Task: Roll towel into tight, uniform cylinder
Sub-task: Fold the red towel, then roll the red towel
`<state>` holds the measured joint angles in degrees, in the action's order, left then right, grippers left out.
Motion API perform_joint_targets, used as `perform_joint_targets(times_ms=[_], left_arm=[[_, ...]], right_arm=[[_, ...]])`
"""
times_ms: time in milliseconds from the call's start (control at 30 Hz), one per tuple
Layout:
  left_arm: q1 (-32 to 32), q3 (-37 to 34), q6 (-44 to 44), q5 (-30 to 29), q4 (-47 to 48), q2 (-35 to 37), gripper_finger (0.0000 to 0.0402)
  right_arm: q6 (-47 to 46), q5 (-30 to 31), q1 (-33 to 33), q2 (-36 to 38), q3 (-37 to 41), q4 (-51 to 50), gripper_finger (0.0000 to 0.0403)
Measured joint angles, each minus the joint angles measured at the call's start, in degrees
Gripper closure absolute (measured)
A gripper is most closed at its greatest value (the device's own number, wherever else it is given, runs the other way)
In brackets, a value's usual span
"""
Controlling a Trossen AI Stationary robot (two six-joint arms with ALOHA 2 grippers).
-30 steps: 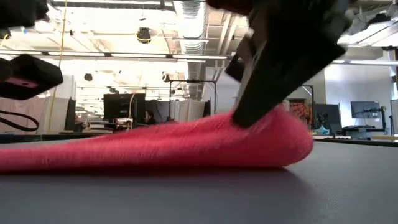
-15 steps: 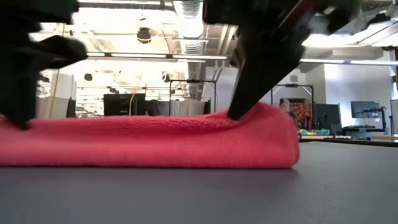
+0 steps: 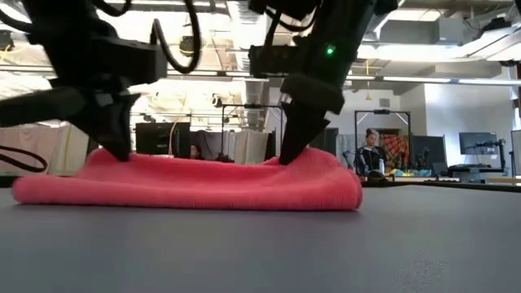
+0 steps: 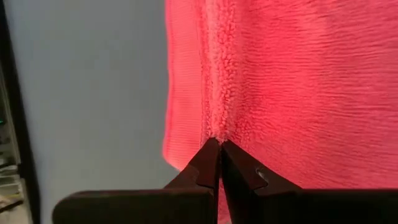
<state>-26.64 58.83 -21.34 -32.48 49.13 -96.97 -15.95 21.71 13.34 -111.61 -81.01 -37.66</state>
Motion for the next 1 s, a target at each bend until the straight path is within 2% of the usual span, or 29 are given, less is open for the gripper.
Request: perform_joint_targets(times_ms=[267,400,500,567,700,800,900,1000], left_arm=[[4.91,0.00,1.16,-0.02,0.00,0.00,0.0401],[5.49,0.00,0.76,5.31,0.82,0.00,0.0390],[5.22,0.00,0.21,6.38,2.37,0.00,0.0367],[4.90,0.00,-1.57,4.47,4.32,0.00,0.0348],[4.80,0.00,-9.03,-3.86,12.95,0.00,0.0312],[4.75,0.00,-14.34,-5.55,17.62,0.00,0.0289],[3.00,0.00,-15.97,-3.44,16.11,0.00,0.0276],[-1.19,-0.84,-12.12,-2.74,7.91,0.00,0.0274]], right_arm=[[0.85,0.60,-2.67,-0.20,1.25,0.72,0.0381],[-0.43,0.75,-3.05,-0.20,1.68,0.71,0.0348],[0.33,0.83,-2.99,-0.20,1.68,0.59,0.0319],[1.56,0.85,-2.78,-0.01,1.68,0.14,0.0301],[2.33,0.94,-2.77,0.26,1.68,-1.40,0.0267],[1.67,0.92,-1.90,0.26,1.70,-2.94,0.0247],[1.41,0.66,0.39,0.35,3.00,-2.04,0.0235],[1.43,0.77,2.87,0.33,5.26,-1.46,0.0233]])
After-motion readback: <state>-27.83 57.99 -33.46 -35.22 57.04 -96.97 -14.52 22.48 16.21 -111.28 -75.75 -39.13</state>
